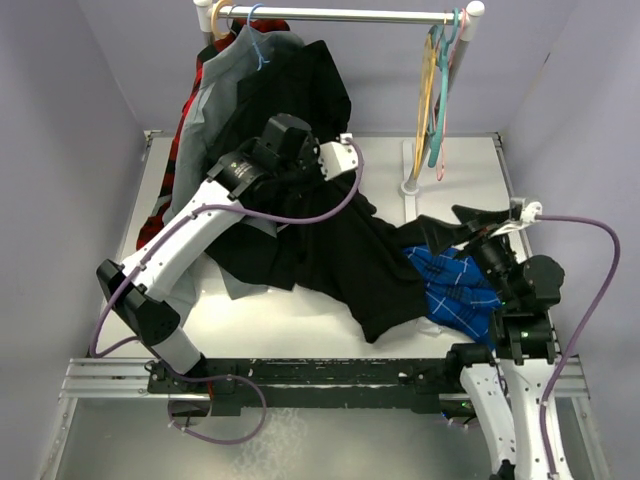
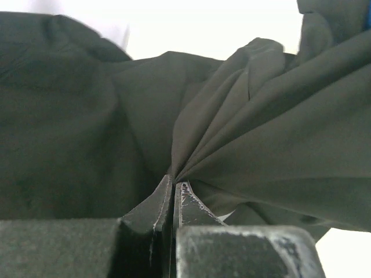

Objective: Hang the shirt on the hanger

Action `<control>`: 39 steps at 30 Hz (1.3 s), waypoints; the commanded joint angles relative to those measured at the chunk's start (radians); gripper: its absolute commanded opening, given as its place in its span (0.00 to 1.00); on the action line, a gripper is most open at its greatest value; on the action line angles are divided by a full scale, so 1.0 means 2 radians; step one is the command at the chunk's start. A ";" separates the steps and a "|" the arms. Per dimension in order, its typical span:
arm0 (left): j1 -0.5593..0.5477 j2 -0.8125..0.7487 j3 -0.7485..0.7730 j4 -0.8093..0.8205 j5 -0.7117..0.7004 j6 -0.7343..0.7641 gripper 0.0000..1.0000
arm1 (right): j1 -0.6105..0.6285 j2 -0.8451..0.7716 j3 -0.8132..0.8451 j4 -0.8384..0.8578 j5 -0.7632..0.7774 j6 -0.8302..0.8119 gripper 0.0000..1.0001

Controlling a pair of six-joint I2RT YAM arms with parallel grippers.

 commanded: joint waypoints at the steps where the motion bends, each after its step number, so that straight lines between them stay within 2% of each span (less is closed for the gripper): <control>1: 0.005 -0.020 0.050 0.021 -0.057 0.033 0.00 | 0.029 0.018 -0.033 0.076 -0.051 -0.008 0.98; 4: 0.007 -0.017 0.059 0.039 -0.094 0.057 0.00 | 0.047 0.046 -0.042 0.095 -0.047 -0.002 0.95; 6: 0.009 -0.014 0.052 0.061 -0.124 0.078 0.00 | 0.080 0.044 -0.059 0.113 0.007 -0.002 0.95; 7: 0.011 -0.014 0.045 0.075 -0.135 0.090 0.00 | 0.101 0.042 -0.065 0.117 0.059 -0.009 0.96; 10: 0.024 -0.009 0.020 0.122 -0.158 0.116 0.00 | 0.167 0.051 -0.075 0.127 0.144 -0.052 0.99; 12: 0.033 -0.002 0.006 0.148 -0.162 0.126 0.00 | 0.211 0.058 -0.101 0.171 0.153 -0.104 1.00; 16: 0.048 0.014 -0.021 0.193 -0.157 0.138 0.00 | 0.306 0.100 -0.127 0.215 0.258 -0.209 0.98; 18: 0.052 0.024 -0.028 0.208 -0.152 0.141 0.00 | 0.351 0.131 -0.140 0.239 0.312 -0.255 0.98; 21: 0.055 0.047 -0.030 0.224 -0.143 0.145 0.00 | 0.427 0.186 -0.161 0.285 0.351 -0.337 0.97; 23: 0.057 0.065 -0.029 0.235 -0.136 0.149 0.00 | 0.509 0.241 -0.175 0.320 0.407 -0.401 0.97; 25: 0.059 0.085 -0.023 0.245 -0.127 0.151 0.00 | 0.547 0.269 -0.180 0.328 0.454 -0.445 0.97; 27: 0.059 0.109 -0.016 0.254 -0.118 0.154 0.00 | 0.565 0.272 -0.173 0.293 0.461 -0.455 0.97; 29: 0.060 0.130 -0.009 0.263 -0.109 0.158 0.00 | 0.572 0.263 -0.160 0.255 0.422 -0.454 0.97; 35: 0.062 0.186 0.012 0.295 -0.096 0.168 0.00 | 0.584 0.260 -0.070 0.039 0.388 -0.461 0.95; 39: 0.067 0.212 0.026 0.306 -0.090 0.158 0.00 | 0.590 0.264 -0.041 -0.056 0.366 -0.455 0.94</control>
